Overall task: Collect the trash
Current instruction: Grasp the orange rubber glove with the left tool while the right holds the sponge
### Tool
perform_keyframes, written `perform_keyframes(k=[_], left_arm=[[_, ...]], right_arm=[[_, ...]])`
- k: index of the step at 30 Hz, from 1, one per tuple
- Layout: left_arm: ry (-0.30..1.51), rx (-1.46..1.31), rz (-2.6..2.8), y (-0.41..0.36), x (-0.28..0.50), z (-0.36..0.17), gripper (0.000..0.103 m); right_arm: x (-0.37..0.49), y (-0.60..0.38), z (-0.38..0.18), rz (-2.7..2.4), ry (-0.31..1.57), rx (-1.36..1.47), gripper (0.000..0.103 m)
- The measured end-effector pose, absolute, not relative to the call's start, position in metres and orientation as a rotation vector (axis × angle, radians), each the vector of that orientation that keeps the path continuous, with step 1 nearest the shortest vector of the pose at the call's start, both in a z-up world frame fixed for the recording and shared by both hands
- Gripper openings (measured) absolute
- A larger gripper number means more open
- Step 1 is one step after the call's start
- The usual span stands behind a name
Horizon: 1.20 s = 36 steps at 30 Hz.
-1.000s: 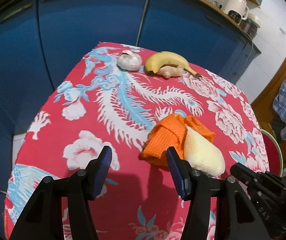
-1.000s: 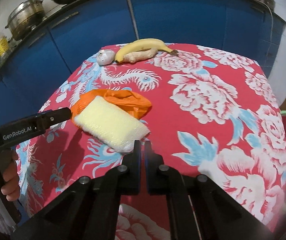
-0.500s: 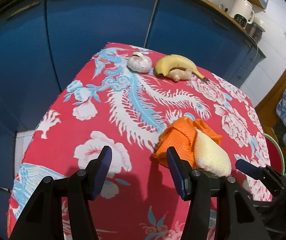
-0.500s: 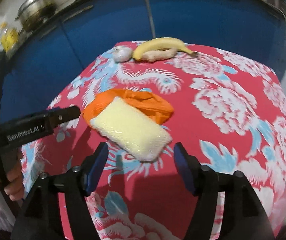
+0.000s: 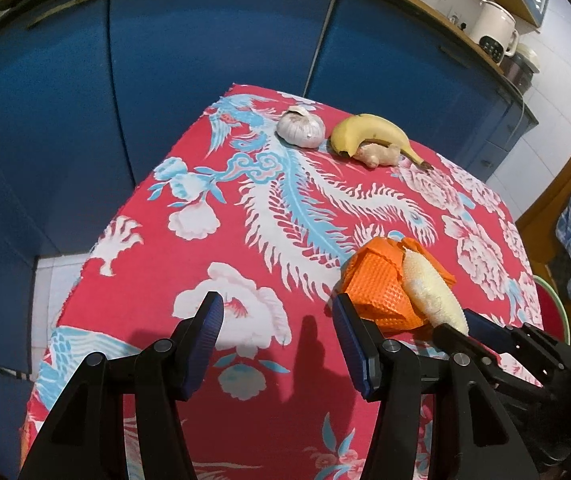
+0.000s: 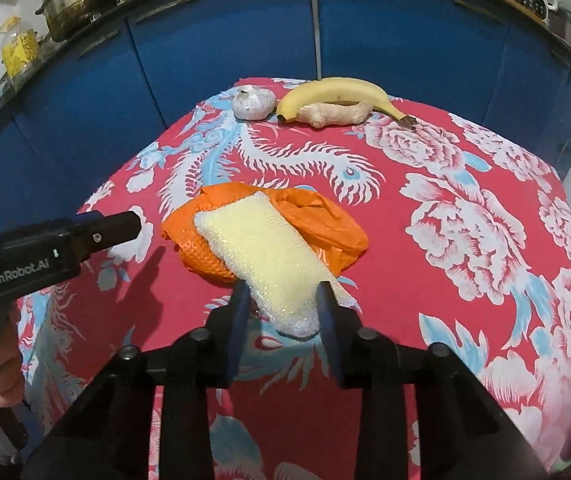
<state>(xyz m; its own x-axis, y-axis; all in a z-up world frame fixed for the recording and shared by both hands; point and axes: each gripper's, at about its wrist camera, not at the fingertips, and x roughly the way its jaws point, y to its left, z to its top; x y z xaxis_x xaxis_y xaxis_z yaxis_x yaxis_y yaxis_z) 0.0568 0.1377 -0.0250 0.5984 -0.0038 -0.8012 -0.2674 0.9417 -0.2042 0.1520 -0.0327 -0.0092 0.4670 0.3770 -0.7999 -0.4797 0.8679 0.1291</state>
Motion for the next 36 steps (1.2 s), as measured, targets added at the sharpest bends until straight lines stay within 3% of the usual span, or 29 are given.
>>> perform_keyframes(k=[23,36], left_arm=[[0.945,-0.254,-0.013,0.083,0.088,-0.036,0.058],[0.97,-0.219,-0.063,0.065,0.095,-0.045,0.016]], right_arm=[[0.136,-0.103,0.015,0.439,0.902,0.074,0.029],[0.132,-0.146,0.02,0.353,0.884,0.132,0.028]])
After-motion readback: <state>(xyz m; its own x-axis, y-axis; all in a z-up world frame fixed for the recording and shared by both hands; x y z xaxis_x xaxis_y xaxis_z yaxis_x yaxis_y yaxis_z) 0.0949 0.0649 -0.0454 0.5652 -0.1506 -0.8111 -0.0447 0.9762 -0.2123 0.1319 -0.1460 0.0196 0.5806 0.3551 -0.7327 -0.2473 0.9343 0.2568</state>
